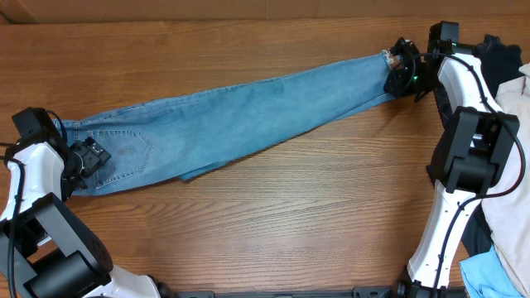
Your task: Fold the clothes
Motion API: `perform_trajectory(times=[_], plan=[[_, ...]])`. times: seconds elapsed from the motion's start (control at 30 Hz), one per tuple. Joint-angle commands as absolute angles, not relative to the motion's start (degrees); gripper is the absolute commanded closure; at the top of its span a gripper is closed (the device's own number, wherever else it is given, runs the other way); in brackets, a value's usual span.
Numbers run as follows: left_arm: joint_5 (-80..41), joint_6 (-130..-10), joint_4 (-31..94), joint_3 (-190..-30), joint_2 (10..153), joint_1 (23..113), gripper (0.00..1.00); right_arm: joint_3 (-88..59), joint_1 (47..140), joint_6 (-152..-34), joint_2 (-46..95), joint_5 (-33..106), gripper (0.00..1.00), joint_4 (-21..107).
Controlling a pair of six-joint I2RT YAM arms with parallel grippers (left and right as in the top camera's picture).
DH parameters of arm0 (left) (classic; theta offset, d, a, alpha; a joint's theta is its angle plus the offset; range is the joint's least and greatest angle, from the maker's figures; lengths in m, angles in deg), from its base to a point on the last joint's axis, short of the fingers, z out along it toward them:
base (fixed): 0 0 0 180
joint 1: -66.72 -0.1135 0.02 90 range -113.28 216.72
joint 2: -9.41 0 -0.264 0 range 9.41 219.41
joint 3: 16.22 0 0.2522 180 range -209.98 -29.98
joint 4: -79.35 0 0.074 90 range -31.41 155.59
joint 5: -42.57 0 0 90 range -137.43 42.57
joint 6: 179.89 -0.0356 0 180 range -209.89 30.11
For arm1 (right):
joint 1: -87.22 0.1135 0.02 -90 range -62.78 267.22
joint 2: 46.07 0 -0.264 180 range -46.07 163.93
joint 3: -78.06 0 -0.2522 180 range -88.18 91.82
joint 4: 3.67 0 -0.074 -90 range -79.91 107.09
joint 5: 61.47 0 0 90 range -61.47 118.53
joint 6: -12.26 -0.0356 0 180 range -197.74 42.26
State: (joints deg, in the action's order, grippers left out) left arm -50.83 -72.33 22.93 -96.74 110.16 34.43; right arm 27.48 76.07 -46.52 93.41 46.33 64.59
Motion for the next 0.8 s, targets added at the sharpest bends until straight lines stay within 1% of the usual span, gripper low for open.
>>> perform_trajectory(times=[0.0, 0.03, 0.07, 0.17, 0.33, 0.4, 0.47, 0.5, 0.53, 0.57, 0.6, 0.77], plan=[[-50.4, -73.0, 22.7, -96.5, 110.4, 34.1, 0.00, 27.4, 76.3, -46.5, 93.3, 46.8, 0.83, 64.7], [-50.4, -73.0, 22.6, -96.5, 110.4, 34.1, 0.00, 27.4, 76.3, -47.0, 92.9, 46.3, 0.86, 64.7], [-50.5, -73.0, 22.6, -96.5, 110.4, 34.1, 0.00, 27.5, 76.3, -48.9, 92.2, 44.6, 0.87, 64.6], [-50.6, -73.2, 22.6, -96.5, 110.4, 34.1, 0.00, 29.3, 76.3, -53.0, 90.2, 40.1, 0.87, 66.6], [-50.6, -73.2, 22.6, -96.5, 110.4, 34.1, 0.00, 35.3, 76.3, -56.7, 87.7, 37.2, 0.88, 75.0], [-50.9, -73.2, 22.6, -96.5, 110.4, 34.1, 0.00, 36.3, 76.3, -59.7, 87.7, 35.1, 0.88, 75.5], [-51.0, -73.2, 22.6, -96.5, 110.4, 34.1, 0.00, 36.1, 76.2, -60.2, 87.8, 35.5, 0.88, 74.6], [-51.0, -73.2, 22.6, -96.5, 110.4, 34.1, 0.00, 35.7, 76.2, -60.2, 87.8, 36.3, 0.84, 73.6], [-51.0, -73.2, 22.6, -96.5, 110.4, 34.1, 0.00, 35.5, 76.2, -60.1, 87.8, 36.9, 0.68, 73.0], [-51.0, -73.2, 22.6, -96.5, 110.4, 34.1, 0.00, 35.2, 76.3, -59.3, 87.8, 37.7, 0.60, 72.0], [-51.0, -73.2, 22.6, -96.5, 110.4, 34.1, 0.00, 34.6, 76.4, -59.3, 87.8, 37.6, 0.58, 70.6], [-51.0, -73.2, 22.6, -96.5, 110.4, 34.1, 0.00, 30.0, 76.4, -59.1, 87.8, 38.1, 0.58, 66.7]])
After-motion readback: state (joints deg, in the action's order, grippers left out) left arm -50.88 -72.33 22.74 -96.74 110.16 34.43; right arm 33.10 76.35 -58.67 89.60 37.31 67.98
